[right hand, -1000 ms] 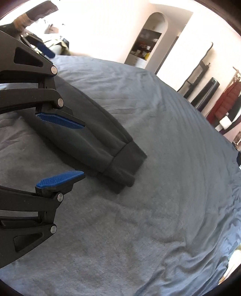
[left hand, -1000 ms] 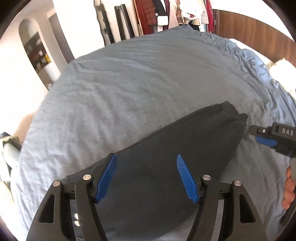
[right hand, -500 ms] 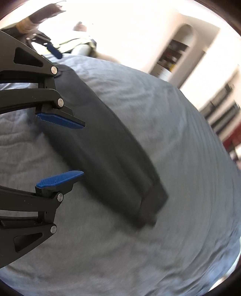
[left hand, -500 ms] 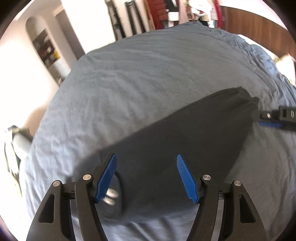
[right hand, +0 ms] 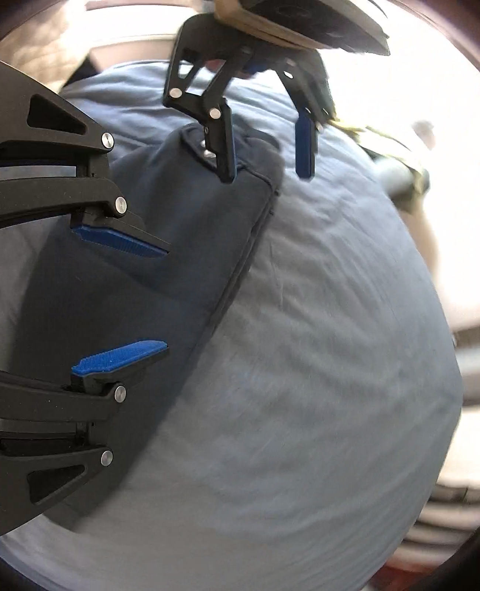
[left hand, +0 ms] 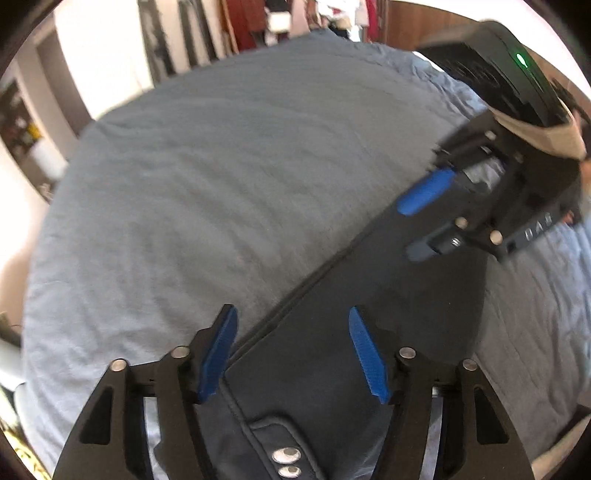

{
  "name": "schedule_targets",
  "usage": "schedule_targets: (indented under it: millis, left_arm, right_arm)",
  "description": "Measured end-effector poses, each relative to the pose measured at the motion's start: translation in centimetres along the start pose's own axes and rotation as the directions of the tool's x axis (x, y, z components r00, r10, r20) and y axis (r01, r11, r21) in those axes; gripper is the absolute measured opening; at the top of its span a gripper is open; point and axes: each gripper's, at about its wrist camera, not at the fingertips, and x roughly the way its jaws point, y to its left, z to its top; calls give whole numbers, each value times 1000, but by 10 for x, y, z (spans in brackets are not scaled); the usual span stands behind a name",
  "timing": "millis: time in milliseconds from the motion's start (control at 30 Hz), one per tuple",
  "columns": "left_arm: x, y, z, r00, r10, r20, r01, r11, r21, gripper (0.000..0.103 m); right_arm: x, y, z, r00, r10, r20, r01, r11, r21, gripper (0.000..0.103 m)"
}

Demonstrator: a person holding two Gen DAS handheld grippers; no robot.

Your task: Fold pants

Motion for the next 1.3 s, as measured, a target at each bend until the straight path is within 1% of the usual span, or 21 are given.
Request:
schedule_targets:
  millis: [67, 100, 133, 167, 200, 300, 367, 467, 533, 600, 667, 700, 800, 833, 867, 933, 1000, 1033, 1100, 1200, 1300]
  left_arm:
    - [13, 10, 3, 997, -56, -50, 56, 998, 4, 56]
    - [17, 13, 3, 995, -79, -64, 80, 997, 9, 55]
    - [21, 17, 4, 993, -91, -80, 91, 996, 8, 48]
    - [27, 22, 5, 989, -107, -102, 108, 994, 1, 46]
    - [29, 25, 5, 985, -128, -115, 129, 992, 1, 46]
    - [41, 32, 5, 973, -165, -161, 168, 986, 5, 43]
    - [48, 33, 5, 970, -166, -178, 171, 985, 14, 43]
    - [58, 33, 4, 960, -188, -207, 195, 981, 9, 43]
    - [65, 32, 4, 958, -181, -224, 190, 982, 20, 43]
    - [73, 34, 2, 953, -178, -245, 188, 982, 18, 43]
    - [78, 36, -1, 944, -198, -264, 204, 979, -5, 40]
    - [79, 35, -1, 943, -204, -265, 208, 978, -12, 39]
    - [80, 35, -2, 943, -199, -265, 204, 979, -10, 37]
    - [79, 34, -2, 944, -197, -265, 201, 979, -10, 33]
    - [79, 34, -3, 944, -195, -267, 200, 980, -8, 30]
    - [77, 30, -4, 940, -197, -278, 206, 979, 3, 22]
    - [77, 25, -5, 937, -193, -291, 209, 978, 24, 19]
    - [77, 23, -5, 938, -189, -291, 206, 978, 30, 17]
    - [76, 19, -6, 942, -175, -288, 197, 979, 49, 15]
    - [69, 17, -5, 949, -163, -269, 179, 983, 35, 14]
    - [60, 23, -4, 960, -148, -240, 159, 987, 28, 14]
  right_arm:
    - [12, -5, 14, 997, 56, -47, -58, 997, -44, 49]
    - [19, -8, 23, 996, 54, -65, -58, 996, -61, 49]
    - [25, -9, 28, 995, 57, -82, -64, 995, -82, 49]
    - [38, -5, 35, 992, 56, -109, -69, 990, -119, 49]
    - [43, -3, 38, 991, 40, -125, -59, 987, -147, 49]
    - [54, 0, 45, 986, 29, -166, -63, 978, -198, 49]
    - [61, -1, 51, 982, 35, -184, -74, 974, -213, 48]
    - [77, -5, 60, 975, 51, -218, -99, 972, -215, 49]
    - [88, -6, 68, 971, 32, -238, -89, 968, -233, 49]
    - [97, -7, 68, 966, 15, -259, -80, 967, -241, 48]
    - [106, -9, 68, 962, 8, -274, -75, 969, -235, 48]
    - [110, -10, 69, 960, 12, -281, -79, 971, -227, 49]
    - [115, -12, 67, 953, 20, -302, -91, 971, -221, 48]
    - [117, -10, 67, 953, 12, -303, -86, 969, -233, 48]
    - [118, -9, 67, 953, 7, -302, -83, 967, -241, 46]
    - [117, -8, 66, 956, -4, -294, -73, 966, -248, 39]
    - [116, -10, 66, 957, -13, -291, -60, 968, -243, 26]
    - [115, -11, 66, 957, -13, -290, -59, 969, -238, 24]
    - [113, -9, 65, 958, -23, -287, -53, 966, -254, 16]
    - [111, 0, 62, 958, -65, -278, -19, 957, -289, 12]
    - [103, 8, 61, 963, -83, -255, 1, 952, -307, 11]
